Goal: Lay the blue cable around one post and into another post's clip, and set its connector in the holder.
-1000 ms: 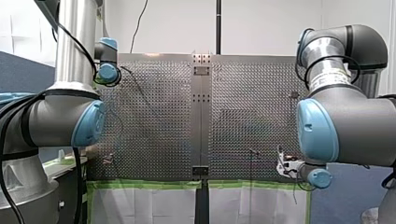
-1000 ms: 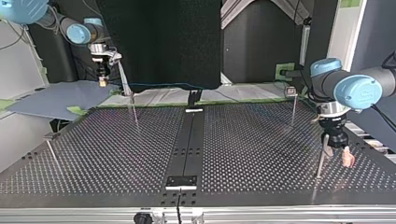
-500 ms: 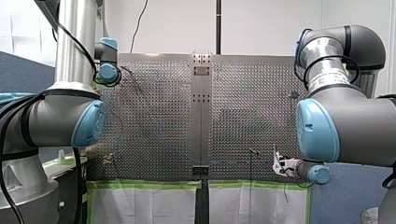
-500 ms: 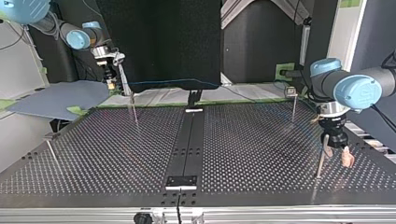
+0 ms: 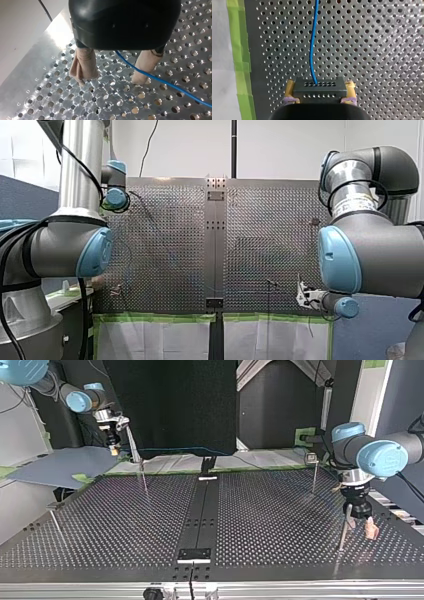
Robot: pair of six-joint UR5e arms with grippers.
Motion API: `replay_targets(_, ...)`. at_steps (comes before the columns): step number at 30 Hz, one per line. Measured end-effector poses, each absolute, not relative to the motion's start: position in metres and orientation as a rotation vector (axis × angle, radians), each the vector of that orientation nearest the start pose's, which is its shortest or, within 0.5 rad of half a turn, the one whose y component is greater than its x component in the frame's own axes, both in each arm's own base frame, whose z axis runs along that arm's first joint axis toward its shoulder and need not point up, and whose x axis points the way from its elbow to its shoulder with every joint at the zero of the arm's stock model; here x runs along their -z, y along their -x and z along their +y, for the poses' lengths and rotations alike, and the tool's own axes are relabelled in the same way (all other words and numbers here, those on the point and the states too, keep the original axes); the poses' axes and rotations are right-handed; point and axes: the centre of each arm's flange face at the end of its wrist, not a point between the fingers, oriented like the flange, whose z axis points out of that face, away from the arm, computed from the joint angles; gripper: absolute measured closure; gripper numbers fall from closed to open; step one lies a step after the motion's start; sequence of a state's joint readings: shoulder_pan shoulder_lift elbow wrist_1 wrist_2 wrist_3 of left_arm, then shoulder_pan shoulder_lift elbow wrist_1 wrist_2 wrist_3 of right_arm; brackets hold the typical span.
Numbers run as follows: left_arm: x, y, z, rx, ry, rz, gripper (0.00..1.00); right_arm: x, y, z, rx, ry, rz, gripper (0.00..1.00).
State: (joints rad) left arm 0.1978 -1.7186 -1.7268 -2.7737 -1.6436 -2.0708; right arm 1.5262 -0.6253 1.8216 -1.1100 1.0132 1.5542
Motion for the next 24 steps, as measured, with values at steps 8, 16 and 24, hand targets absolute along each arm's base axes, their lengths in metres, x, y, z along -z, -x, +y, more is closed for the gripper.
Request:
replay_targets(8,-0.372,-0.556,-0.017,0.188,0.570,1.399,0.00,0.059,-0.154,-0.576,-1.547,-1.618,-0.999,1.00)
replay_targets(16,-0.371,-0.555,-0.017,0.200,0.588,1.407,0.00,0.059,-0.144,-0.579,-1.514,-1.579,-1.048,1.00)
replay_targets(24,-0.369,-0.554,-0.016,0.284,0.624,1.421,0.00,0.060,-0.143,-0.579,-1.508,-1.579,-1.057,1.00)
